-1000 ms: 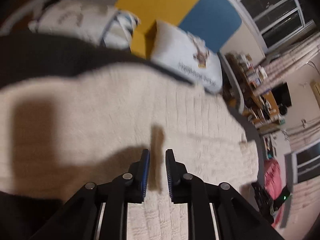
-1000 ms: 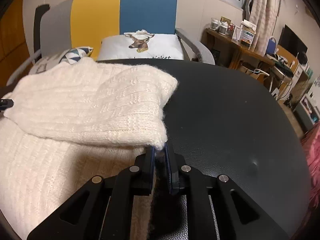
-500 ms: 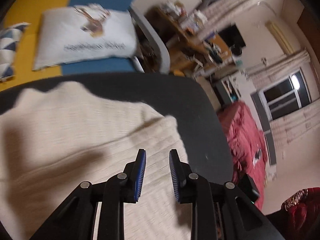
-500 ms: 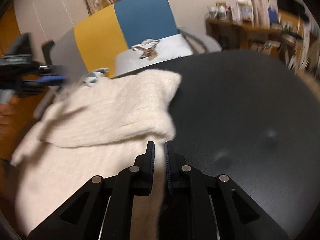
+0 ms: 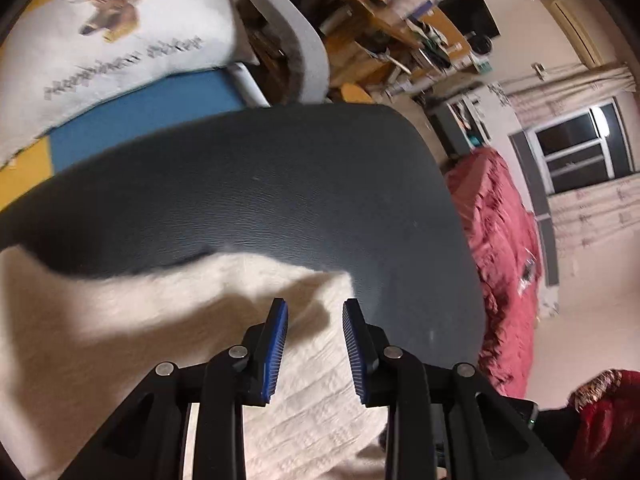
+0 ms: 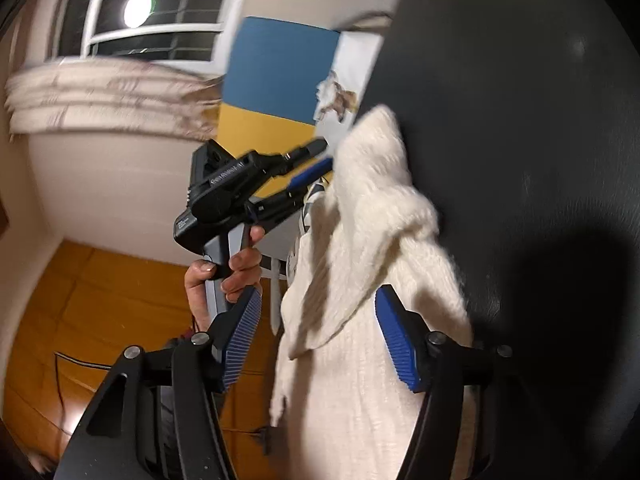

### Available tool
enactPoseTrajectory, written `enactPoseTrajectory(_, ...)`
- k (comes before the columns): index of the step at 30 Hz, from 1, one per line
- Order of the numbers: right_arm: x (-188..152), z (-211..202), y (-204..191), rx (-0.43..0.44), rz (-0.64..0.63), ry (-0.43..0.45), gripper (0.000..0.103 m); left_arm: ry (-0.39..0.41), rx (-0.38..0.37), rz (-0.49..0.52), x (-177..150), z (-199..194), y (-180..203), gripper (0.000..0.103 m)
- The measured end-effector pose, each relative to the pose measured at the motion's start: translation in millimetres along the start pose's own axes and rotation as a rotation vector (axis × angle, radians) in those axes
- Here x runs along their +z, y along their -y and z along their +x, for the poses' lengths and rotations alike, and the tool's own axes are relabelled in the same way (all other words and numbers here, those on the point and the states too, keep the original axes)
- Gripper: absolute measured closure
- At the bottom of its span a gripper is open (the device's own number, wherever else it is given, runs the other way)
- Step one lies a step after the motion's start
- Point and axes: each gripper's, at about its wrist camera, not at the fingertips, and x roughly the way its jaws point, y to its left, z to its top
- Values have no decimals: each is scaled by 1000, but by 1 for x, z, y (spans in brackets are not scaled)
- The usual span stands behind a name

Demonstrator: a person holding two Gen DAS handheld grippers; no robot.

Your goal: Fold clothes

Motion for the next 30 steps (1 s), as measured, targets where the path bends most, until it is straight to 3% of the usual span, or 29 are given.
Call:
enactPoseTrajectory(6,4,12,3,-40,49,37,38,-105,7,78,2,23,7,76)
enactPoseTrajectory(7,5,13,3,-46,55,43,38,-93,11,112,-1,23,12,76)
enactPoseTrajectory(9,6,14,5,-56,80,59,38,-66,20,181,-7,23,21,87)
enactPoseTrajectory(11,7,12,9,-63,119,76,38,9,4,253,-17,9,32,91)
enactPoseTrajectory(15,8,8,15,-59,186,151,38,113,-37,307,-33,-12,37,92)
enactPoseTrajectory(22,14,22,11,-34,246,177,38,150,-115,300,-42,-27,34,92)
enactPoseTrajectory(28,16,30,18,-44,330,243,38,159,-142,359,-53,-41,45,92)
enactPoseTrajectory(30,20,30,13,-52,281,283,38,165,-137,361,-54,-46,45,92)
